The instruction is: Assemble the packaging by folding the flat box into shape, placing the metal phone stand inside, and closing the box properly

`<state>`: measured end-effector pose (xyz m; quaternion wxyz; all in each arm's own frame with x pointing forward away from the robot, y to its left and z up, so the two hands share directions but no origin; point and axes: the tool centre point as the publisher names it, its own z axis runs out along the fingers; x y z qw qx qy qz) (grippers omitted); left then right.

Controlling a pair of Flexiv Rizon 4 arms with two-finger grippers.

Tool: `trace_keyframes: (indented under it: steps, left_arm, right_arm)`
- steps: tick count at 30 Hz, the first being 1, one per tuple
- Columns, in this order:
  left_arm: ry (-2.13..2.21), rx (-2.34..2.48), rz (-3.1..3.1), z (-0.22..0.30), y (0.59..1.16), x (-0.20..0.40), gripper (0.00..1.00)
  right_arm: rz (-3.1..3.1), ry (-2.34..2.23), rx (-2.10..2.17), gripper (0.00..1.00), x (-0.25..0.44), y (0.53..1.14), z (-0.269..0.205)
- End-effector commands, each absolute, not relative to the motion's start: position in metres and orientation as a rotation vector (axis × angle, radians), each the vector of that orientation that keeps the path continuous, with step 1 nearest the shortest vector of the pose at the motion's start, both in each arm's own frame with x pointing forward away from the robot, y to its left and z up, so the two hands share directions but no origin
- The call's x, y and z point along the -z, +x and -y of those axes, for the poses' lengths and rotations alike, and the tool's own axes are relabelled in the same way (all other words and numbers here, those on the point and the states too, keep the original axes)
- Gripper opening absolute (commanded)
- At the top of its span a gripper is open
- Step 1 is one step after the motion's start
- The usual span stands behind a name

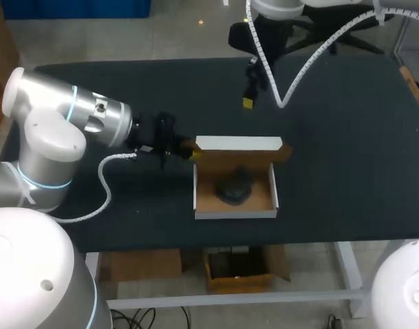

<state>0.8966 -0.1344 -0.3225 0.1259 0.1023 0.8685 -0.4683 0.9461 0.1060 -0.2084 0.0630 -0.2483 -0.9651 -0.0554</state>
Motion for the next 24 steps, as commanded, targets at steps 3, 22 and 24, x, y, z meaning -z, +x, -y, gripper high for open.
trace_keyframes:
  steps: [3,22,24]
  left_arm:
    - [0.294,1.294,-2.462,0.136,0.885,0.33,0.0]
    - [0.371,1.225,-2.339,0.131,0.881,0.348,0.0]
    - [0.377,1.222,-2.335,0.131,0.881,0.348,0.0]
  right_arm:
    - [2.762,-0.968,0.212,1.0,0.211,0.934,-0.093]
    - [2.475,-1.159,0.407,1.0,0.235,0.905,-0.079]
    - [2.475,-1.159,0.407,1.0,0.235,0.905,-0.079]
